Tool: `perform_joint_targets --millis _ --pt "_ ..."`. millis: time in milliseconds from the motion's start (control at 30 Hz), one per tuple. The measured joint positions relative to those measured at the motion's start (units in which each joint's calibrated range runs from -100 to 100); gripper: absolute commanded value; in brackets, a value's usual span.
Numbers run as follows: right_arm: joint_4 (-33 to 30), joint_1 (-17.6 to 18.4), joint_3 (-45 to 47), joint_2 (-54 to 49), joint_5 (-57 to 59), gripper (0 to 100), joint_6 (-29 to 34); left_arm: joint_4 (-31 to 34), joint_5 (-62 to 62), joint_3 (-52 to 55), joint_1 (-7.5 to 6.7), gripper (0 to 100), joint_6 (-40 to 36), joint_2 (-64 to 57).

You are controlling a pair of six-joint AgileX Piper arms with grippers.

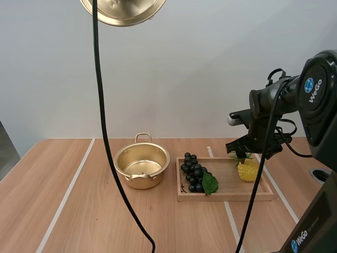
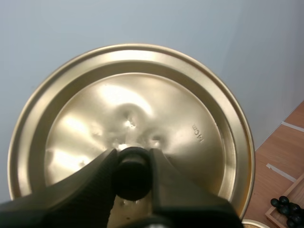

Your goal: Open the pot, put the pineapple inside, and close it

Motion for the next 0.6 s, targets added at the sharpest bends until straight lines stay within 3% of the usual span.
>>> perform_joint_targets --millis 600 --pt "1.51 0.00 1.22 3.50 -1.33 100 0.00 0.00 0.62 0.00 0.00 0 0.09 0.54"
